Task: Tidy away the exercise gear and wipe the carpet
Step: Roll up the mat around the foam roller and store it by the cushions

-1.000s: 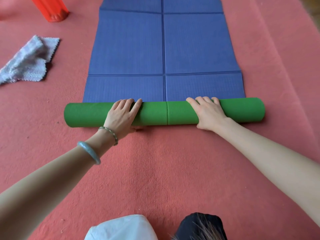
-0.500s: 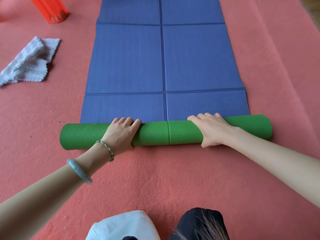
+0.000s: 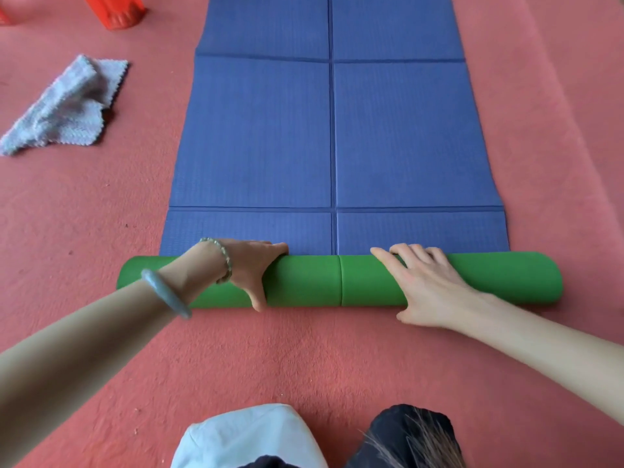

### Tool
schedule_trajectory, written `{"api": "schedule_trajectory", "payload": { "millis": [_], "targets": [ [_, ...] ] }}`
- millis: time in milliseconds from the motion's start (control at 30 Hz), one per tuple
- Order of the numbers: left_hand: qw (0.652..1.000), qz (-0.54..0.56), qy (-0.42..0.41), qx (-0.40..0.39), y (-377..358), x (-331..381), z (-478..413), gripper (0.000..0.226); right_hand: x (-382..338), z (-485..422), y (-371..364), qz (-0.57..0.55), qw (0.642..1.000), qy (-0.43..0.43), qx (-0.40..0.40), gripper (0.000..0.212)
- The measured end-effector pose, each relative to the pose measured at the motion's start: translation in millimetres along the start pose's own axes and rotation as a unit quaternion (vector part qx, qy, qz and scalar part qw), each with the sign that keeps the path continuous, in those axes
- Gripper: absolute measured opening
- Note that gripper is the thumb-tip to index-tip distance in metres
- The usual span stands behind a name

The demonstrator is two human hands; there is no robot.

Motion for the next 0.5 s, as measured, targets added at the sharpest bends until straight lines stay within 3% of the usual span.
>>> {"api": "schedule_trajectory", "payload": {
  "millis": [100, 167, 233, 333, 400, 500],
  "targets": [
    [1.000, 0.008, 0.012, -0.014, 5, -4, -3, 0.087, -3, -2, -3, 0.022, 0.996, -0.023, 0.087, 0.112],
    [0.999, 0.038, 0.022, 0.028, 4, -11, 4, 0.090, -1, -6, -2, 0.010, 0.998, -0.037, 0.055, 0.101],
    [0.986, 0.050, 0.008, 0.159, 2, -16, 19, 0.090, 2, -12, 1, -0.016, 0.999, -0.041, 0.017, 0.093],
    [0.912, 0.009, -0.039, 0.409, -16, -8, 50, 0.076, 13, -25, 15, -0.069, 0.997, -0.036, -0.029, 0.092],
    [0.885, -0.037, -0.023, 0.463, -33, 1, 54, 0.073, 21, -35, 23, -0.109, 0.991, -0.032, -0.070, 0.095],
    [0.886, -0.099, 0.015, 0.453, -44, 3, 35, 0.094, 31, -47, 28, -0.148, 0.979, -0.027, -0.137, 0.099]
  ]
}}
Point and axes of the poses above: each hand's wrist, its own z-axis away from the middle knuckle, its own y-axis out of the back of the hand, x = y × z, the point moved 4 cm from there along -z, towards the middle knuckle, and after that the axes turned 8 degrees about y, right-handed, at the moved point
